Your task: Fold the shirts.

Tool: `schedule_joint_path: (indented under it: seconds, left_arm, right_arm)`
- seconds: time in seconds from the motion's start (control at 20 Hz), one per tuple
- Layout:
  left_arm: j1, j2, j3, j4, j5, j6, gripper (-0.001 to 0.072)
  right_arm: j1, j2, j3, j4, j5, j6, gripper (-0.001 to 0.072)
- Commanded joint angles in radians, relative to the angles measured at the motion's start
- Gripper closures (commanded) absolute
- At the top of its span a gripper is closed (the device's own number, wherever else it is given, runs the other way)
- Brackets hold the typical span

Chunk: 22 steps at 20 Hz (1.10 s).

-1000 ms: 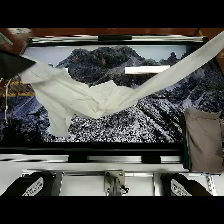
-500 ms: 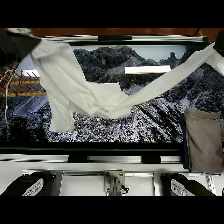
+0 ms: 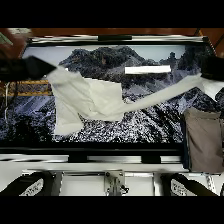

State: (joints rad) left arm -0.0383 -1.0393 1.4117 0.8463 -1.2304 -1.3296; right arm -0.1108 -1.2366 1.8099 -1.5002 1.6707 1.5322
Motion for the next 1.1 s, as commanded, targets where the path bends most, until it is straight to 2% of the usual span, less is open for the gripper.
schedule_joint_path:
  seconds: [0.0,0.15,0.25,0.3,0.35,0.4,0.45,0.55,0.75,0.9,1.05]
  left_arm:
    - [-0.005,-0.014,-0.098,0.109,-0.233,-0.037,0.0665]
    - [-0.054,-0.016,-0.255,0.109,-0.208,-0.036,0.0665]
    - [-0.062,-0.016,-0.33,0.107,-0.143,-0.057,0.0665]
    - [-0.058,-0.016,-0.343,0.107,-0.12,-0.084,0.0662]
    - [-0.044,-0.016,-0.338,0.107,-0.107,-0.117,0.0525]
    - [-0.02,-0.015,-0.319,0.108,-0.105,-0.159,0.0146]
    - [0.013,-0.015,-0.29,0.107,-0.109,-0.179,-0.0013]
    - [0.105,-0.014,-0.2,0.108,-0.123,-0.155,-0.0013]
    - [0.279,-0.019,-0.096,0.13,-0.108,-0.145,-0.0013]
    - [0.299,-0.045,-0.175,0.218,-0.149,-0.145,-0.0013]
    - [0.299,-0.07,-0.338,0.221,-0.121,-0.126,-0.0013]
  right_arm:
    - [0.001,-0.003,-0.153,-0.071,0.029,-0.013,0.0651]
    - [0.002,-0.003,-0.304,0.099,0.018,-0.013,0.065]
    - [0.002,-0.003,-0.398,0.154,-0.017,-0.014,0.0614]
    - [0.002,-0.004,-0.423,0.159,-0.039,-0.027,0.0359]
    - [0.002,-0.006,-0.426,0.165,-0.049,-0.071,0.0089]
    - [0.002,-0.006,-0.423,0.181,-0.061,-0.095,0.0081]
    - [0.0,-0.006,-0.41,0.197,-0.071,-0.101,0.0081]
    - [0.001,-0.006,-0.359,0.25,-0.143,-0.105,0.0081]
    - [0.01,-0.041,-0.334,0.551,-0.379,-0.061,0.0081]
    - [0.072,-0.15,-0.334,0.592,-0.383,-0.045,0.0081]
    - [0.159,-0.248,-0.334,0.562,-0.338,-0.036,0.0081]
